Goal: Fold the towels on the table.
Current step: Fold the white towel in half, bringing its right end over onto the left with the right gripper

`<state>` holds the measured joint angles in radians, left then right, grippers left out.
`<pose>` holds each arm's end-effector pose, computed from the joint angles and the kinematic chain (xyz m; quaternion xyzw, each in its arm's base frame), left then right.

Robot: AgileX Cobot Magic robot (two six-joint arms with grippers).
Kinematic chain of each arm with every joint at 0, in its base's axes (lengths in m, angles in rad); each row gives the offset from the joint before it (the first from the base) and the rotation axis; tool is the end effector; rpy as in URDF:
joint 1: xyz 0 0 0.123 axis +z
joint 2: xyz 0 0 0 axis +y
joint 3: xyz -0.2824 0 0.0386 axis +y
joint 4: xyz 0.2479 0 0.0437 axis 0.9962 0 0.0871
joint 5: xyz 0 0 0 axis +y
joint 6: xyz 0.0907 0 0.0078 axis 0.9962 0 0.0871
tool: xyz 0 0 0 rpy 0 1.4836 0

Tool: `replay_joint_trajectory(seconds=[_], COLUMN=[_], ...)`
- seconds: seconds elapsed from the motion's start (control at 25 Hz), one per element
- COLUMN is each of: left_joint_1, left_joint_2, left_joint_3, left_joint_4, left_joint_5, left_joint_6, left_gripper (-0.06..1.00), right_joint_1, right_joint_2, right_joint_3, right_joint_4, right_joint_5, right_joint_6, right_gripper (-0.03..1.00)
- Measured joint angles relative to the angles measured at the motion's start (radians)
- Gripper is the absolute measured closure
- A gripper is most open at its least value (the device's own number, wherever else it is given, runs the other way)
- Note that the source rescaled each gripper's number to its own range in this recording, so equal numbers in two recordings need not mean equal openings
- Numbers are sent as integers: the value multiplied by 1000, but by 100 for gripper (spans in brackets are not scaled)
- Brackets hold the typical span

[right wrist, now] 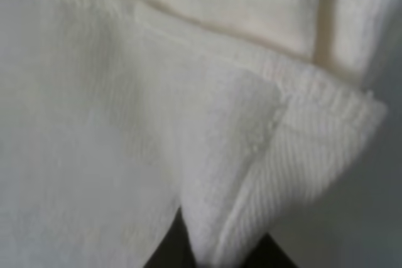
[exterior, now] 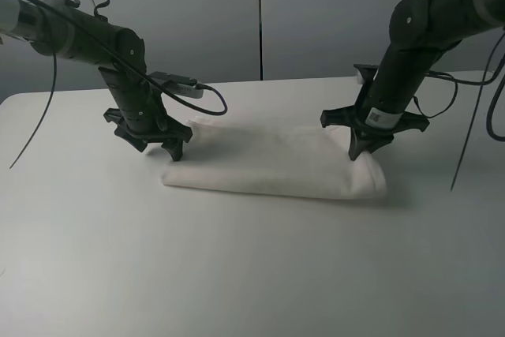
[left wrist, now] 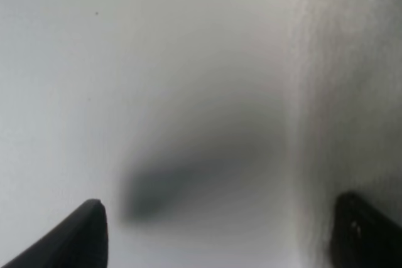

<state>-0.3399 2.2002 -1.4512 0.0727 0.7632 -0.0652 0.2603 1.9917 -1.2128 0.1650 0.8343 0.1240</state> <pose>0.3993 -0.1364 0.1018 0.1606 0.9840 0.0118 0.0767 0.3472 0.1040 0.1317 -0.0140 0.9977 0.0654 0.0100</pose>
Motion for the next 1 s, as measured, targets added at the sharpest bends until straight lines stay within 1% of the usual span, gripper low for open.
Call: replay_joint_trajectory(seconds=[0.08, 0.4, 0.48, 0.72, 0.8, 0.88, 1.0], left_joint_1=[0, 0, 0, 0, 0, 0, 0], left_joint_2=[0, 0, 0, 0, 0, 0, 0], left_joint_3=[0, 0, 0, 0, 0, 0, 0], left_joint_4=[0, 3, 3, 3, 3, 3, 1], left_joint_5=[2, 4, 4, 8, 8, 8, 8], left_joint_6=[0, 0, 0, -2, -2, 0, 0], left_gripper=[-1, -1, -1, -1, -1, -1, -1], right_joint_1=[0, 0, 0, 0, 0, 0, 23], right_joint_2=[-25, -130, -144, -147, -147, -147, -147], right_joint_3=[0, 0, 0, 0, 0, 0, 0], right_joint_4=[42, 279, 362, 699, 778, 825, 846], right_joint_5=[9, 22, 26, 29, 29, 29, 22], right_joint_6=[-34, -159, -207, -396, -439, -466, -482], right_gripper=[96, 96, 96, 96, 96, 96, 96])
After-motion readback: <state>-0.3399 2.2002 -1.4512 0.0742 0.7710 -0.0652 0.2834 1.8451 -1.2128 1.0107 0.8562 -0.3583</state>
